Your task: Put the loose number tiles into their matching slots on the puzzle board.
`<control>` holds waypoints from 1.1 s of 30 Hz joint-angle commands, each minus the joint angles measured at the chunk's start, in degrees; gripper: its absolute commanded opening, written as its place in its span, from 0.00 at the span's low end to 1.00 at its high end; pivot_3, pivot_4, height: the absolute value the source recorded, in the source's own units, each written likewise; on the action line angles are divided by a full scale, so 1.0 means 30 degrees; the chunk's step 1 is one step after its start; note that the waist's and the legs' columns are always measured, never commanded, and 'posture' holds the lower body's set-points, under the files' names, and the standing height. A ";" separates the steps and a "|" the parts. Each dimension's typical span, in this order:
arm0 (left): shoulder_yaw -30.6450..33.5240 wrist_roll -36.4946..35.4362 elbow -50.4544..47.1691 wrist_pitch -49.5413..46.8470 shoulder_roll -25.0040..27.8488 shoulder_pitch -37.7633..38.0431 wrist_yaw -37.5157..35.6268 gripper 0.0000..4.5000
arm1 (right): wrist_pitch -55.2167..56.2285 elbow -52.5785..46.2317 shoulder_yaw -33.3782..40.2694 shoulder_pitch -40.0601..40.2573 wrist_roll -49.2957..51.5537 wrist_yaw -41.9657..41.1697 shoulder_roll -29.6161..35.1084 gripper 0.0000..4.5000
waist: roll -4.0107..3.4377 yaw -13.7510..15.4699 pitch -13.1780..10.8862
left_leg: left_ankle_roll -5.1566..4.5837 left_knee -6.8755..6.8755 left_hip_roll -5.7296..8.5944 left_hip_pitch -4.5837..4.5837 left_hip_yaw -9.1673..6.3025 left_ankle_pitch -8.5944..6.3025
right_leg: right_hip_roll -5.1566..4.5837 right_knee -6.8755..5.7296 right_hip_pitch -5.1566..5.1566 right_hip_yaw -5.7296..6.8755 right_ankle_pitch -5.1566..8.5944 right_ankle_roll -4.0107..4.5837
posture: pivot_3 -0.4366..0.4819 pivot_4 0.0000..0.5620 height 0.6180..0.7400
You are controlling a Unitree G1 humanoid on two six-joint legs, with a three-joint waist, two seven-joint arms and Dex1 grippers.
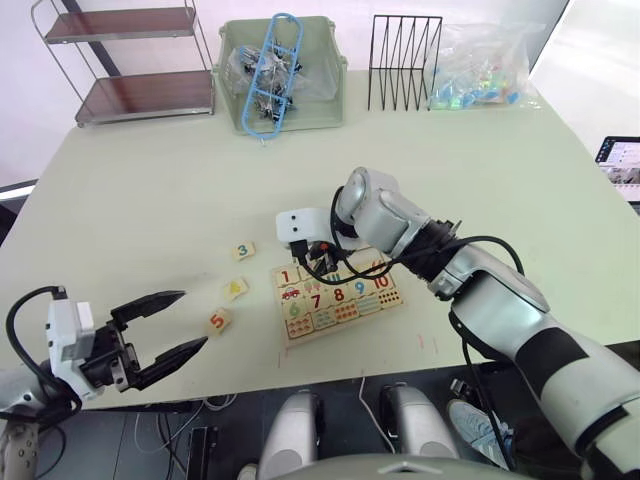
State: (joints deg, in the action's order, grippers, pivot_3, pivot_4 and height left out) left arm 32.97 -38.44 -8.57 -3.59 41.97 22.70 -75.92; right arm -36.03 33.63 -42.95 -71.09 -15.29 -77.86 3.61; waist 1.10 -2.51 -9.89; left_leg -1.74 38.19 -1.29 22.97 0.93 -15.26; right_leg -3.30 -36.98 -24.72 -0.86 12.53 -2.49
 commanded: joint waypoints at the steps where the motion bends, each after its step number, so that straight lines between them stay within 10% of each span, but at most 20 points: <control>1: -0.0006 -0.0116 -0.0347 0.0147 -0.0072 0.0037 -0.0100 1.00 | -0.0057 -0.0754 0.0214 -0.0171 0.0063 -0.0070 -0.0100 0.18 | 0.0000 -0.0002 0.0000 | 0.0000 0.0000 0.0000 0.0000 0.0000 0.0000 | -0.0019 0.0000 0.0000 0.0000 0.0000 0.0000 | 0.48 0.27 1.00; 8: -0.0030 -0.0061 -0.0309 0.0166 -0.0120 0.0058 -0.0125 1.00 | -0.0113 -0.0783 0.0287 -0.0131 0.0122 -0.0016 -0.0155 0.18 | 0.0000 -0.0001 0.0000 | 0.0000 -0.0001 0.0004 0.0000 0.0001 0.0000 | -0.0069 0.0000 0.0000 0.0005 -0.0001 -0.0001 | 0.48 0.27 1.00; 16: -0.0031 -0.0008 -0.0307 0.0200 -0.0160 0.0169 -0.0200 1.00 | -0.0178 -0.0914 0.0299 -0.0046 0.0203 -0.0061 -0.0151 0.99 | 0.0000 -0.0001 0.0000 | 0.0000 0.0000 0.0005 0.0000 0.0003 0.0000 | 0.0009 0.0001 0.0001 0.0003 0.0000 -0.0001 | 0.48 0.27 1.00; 33: -0.0092 0.0134 -0.0107 0.0385 -0.0286 0.0091 -0.0322 1.00 | -0.1479 -0.3497 0.2243 0.0322 0.2139 -0.0727 0.1857 0.99 | 0.0003 0.0007 0.0001 | 0.0000 0.0000 0.0001 0.0003 -0.0006 0.0000 | 0.0003 0.0003 0.0001 0.0005 0.0000 -0.0001 | 0.48 0.27 1.00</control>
State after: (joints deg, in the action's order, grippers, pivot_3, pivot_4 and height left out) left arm 32.41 -37.75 -8.33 -3.19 41.10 22.74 -76.53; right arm -39.42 25.77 -38.23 -70.31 -10.13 -80.02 8.55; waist 1.11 -2.49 -9.89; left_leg -1.74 38.19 -1.29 22.99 0.91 -15.26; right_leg -3.31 -36.97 -24.72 -0.84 12.53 -2.49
